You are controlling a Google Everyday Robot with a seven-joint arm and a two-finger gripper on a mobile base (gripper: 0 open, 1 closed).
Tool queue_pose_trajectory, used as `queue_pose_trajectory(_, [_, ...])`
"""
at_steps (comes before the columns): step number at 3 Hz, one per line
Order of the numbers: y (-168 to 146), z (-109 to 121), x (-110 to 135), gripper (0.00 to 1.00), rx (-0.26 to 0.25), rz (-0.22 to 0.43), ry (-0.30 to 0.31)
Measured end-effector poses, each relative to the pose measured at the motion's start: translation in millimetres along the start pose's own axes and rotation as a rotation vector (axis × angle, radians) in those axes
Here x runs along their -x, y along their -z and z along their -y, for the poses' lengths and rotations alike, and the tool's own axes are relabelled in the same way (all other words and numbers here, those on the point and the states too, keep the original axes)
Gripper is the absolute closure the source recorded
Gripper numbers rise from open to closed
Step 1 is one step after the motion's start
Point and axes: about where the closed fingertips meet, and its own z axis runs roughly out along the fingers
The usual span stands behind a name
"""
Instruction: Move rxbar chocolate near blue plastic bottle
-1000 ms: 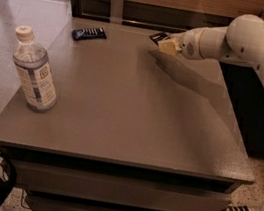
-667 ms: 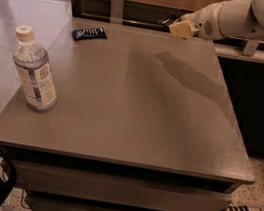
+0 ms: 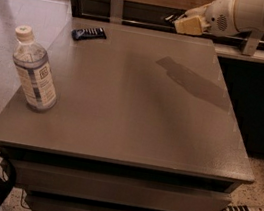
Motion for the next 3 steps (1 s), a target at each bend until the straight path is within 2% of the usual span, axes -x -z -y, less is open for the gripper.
queue_pose_trajectory(1, [9.4,-31.2,-8.9,1.0,0.063,0.031,-0.011])
queue_pose_trajectory(2, [21.7,-73.7,-16.3,1.0,0.119,0.06,-0.019])
queue_pose_trajectory(3, [24.5,-96.3,-18.3,1.0,0.158,0.075,-0.007])
